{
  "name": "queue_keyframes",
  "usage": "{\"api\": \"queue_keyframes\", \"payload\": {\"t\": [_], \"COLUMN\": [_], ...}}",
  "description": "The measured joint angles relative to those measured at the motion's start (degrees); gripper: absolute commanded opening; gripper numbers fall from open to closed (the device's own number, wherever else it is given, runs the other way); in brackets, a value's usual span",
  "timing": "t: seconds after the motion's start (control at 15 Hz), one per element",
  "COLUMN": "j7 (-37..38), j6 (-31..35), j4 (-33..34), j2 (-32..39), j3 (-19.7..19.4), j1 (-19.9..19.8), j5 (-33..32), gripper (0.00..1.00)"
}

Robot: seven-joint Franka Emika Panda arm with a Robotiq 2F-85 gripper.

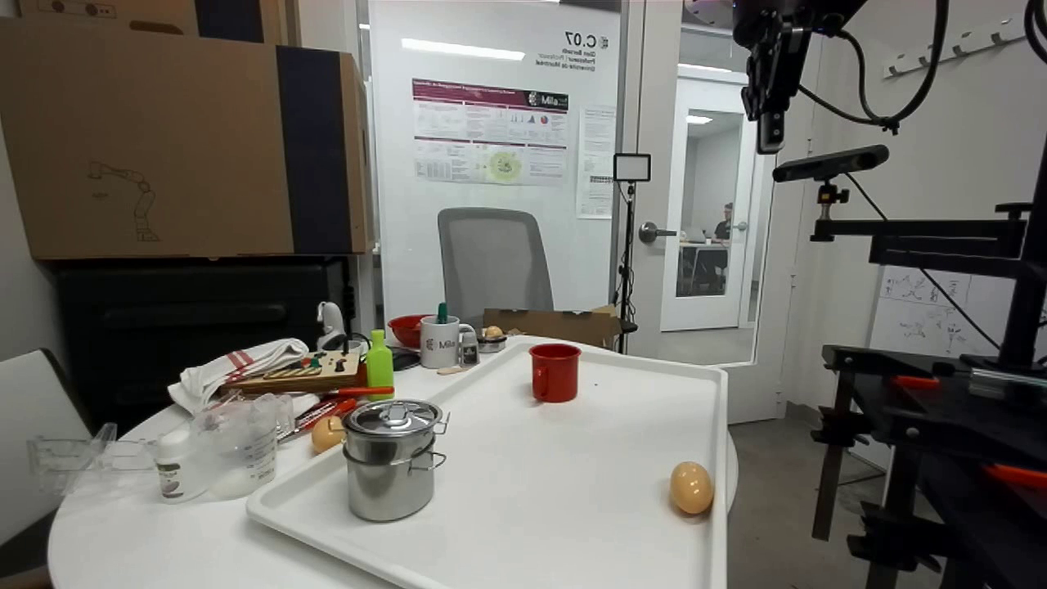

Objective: Put the egg in the mug

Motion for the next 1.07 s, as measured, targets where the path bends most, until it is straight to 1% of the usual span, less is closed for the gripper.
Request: {"api": "queue_keyframes", "payload": {"t": [0.67,1.07], "j7": [0.0,0.0], "j6": [0.0,0.0], "j4": [0.0,0.0], "j2": [0.0,0.0], "j3": [0.0,0.0], "j1": [0.0,0.0], "j5": [0.0,0.0], "gripper": [0.11,0.09]}}
